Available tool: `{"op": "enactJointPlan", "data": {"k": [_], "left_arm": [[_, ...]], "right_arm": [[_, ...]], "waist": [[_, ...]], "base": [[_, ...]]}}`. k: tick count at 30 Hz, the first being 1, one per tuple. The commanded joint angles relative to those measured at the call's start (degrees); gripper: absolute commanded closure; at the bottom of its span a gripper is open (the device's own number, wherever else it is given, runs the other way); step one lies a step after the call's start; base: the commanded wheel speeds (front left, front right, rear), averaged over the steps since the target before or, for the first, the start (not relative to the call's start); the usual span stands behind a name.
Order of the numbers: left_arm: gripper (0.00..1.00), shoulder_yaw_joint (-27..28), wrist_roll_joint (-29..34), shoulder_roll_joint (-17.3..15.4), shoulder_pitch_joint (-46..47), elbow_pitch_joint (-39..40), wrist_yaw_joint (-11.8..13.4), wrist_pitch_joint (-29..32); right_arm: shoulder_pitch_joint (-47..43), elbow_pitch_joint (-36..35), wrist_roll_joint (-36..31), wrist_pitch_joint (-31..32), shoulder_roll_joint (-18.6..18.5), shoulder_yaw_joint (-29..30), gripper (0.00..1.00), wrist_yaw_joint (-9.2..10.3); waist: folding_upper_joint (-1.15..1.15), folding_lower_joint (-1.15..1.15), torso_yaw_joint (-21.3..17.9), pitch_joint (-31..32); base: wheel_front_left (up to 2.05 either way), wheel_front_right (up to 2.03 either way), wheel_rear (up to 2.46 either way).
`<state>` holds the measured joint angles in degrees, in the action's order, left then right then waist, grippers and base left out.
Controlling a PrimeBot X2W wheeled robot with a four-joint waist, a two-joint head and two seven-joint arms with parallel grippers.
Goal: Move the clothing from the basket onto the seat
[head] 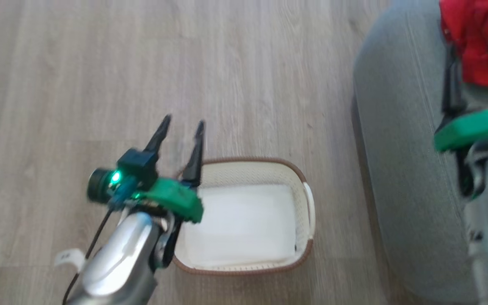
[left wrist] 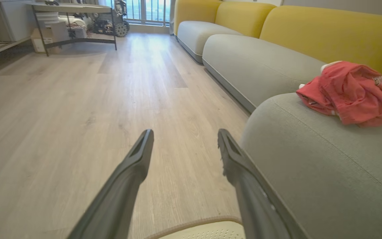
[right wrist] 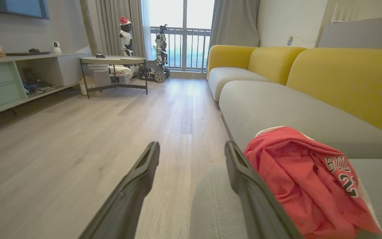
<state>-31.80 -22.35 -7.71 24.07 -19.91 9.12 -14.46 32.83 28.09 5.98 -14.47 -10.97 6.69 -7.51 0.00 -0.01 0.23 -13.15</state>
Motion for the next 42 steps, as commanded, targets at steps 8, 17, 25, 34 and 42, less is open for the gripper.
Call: {"op": "enactJointPlan", "data": {"k": [8, 17, 25, 34, 42], "left_arm": [[0.0, 8.1, 0.2, -2.8, -7.4, 4.5, 1.5, -0.5], [0.0, 14.6, 0.7, -3.4, -16.4, 8.5, 2.3, -0.5], [0.0, 17.9, 1.7, -2.9, -23.6, 10.6, 1.5, -0.5], [0.0, 19.0, 2.3, -2.1, -26.0, 10.4, 0.9, -0.5], [0.0, 19.4, 2.4, -2.0, -26.0, 9.9, 0.2, -0.5]], "right_arm": [[-11.6, -10.5, 0.4, -0.5, 6.1, -1.3, 0.0, 0.02], [-22.0, -16.3, 2.2, -0.5, 8.1, -1.8, 0.0, 0.02], [-28.9, -18.6, 5.0, -0.5, 8.1, -3.1, 0.0, 0.02], [-31.8, -18.4, 6.0, -0.5, 8.1, -3.5, 0.0, 0.02], [-32.1, -18.3, 6.2, -0.5, 8.1, -3.1, 0.0, 0.02]], "waist": [[0.0, 0.01, 4.1, 5.5], [0.0, 0.01, 5.0, 9.1], [0.0, 0.01, 5.2, 12.6], [0.0, 0.01, 5.2, 14.0], [0.0, 0.01, 5.2, 13.8]], "base": [[0.0, 0.0, 0.0], [0.0, 0.0, 0.0], [0.0, 0.0, 0.0], [0.0, 0.0, 0.0], [0.0, 0.0, 0.0]]}}
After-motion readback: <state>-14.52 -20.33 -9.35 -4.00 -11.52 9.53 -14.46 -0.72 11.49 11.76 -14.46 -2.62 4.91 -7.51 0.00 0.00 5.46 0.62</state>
